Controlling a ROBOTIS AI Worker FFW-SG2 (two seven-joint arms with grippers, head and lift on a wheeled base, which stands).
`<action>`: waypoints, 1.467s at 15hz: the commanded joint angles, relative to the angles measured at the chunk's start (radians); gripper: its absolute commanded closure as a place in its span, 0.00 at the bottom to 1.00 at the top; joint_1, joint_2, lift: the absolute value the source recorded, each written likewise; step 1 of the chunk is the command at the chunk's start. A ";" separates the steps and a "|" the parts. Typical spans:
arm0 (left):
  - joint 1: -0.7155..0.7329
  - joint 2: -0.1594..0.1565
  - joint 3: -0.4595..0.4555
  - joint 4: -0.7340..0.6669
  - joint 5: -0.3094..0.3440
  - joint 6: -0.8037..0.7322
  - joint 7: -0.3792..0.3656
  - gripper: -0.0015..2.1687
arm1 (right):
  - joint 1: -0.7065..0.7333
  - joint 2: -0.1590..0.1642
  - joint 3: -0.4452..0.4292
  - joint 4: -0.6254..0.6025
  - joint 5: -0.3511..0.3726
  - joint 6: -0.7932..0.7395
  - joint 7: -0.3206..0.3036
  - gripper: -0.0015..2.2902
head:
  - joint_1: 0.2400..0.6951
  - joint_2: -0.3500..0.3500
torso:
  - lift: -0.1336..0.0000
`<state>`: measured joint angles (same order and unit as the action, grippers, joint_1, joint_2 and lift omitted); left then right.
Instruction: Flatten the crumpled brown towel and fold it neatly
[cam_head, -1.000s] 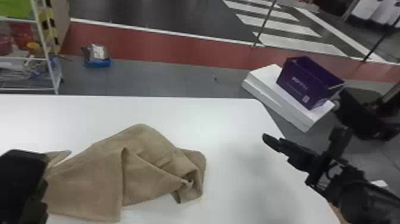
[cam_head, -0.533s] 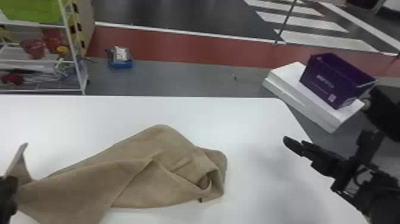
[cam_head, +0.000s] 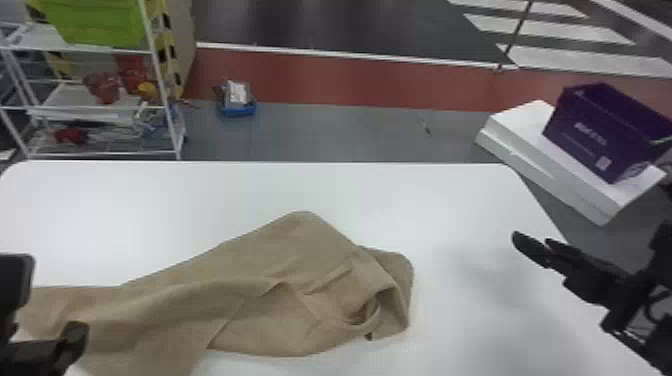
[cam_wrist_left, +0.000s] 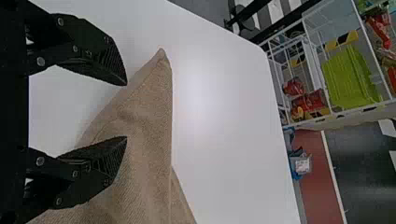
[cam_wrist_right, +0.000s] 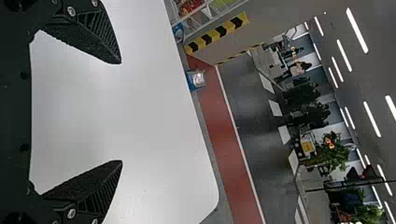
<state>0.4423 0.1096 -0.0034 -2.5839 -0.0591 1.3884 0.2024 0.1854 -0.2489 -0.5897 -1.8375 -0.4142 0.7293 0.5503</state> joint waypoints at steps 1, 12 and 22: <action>0.059 0.002 -0.029 -0.064 -0.007 0.001 -0.035 0.03 | 0.000 -0.001 0.001 0.001 0.000 -0.003 0.000 0.06 | 1.00 0.23 | 0.07; 0.090 0.048 -0.371 -0.073 -0.160 0.133 -0.187 0.12 | 0.000 -0.007 0.001 0.029 -0.002 -0.043 -0.001 0.06 | 1.00 0.00 | 0.07; -0.010 0.041 -0.382 0.024 -0.160 0.160 -0.241 0.13 | 0.003 -0.006 -0.010 0.026 -0.017 -0.040 0.000 0.06 | 1.00 0.00 | 0.07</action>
<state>0.4524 0.1513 -0.3872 -2.5774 -0.2205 1.5451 -0.0348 0.1885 -0.2556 -0.5989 -1.8110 -0.4308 0.6897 0.5502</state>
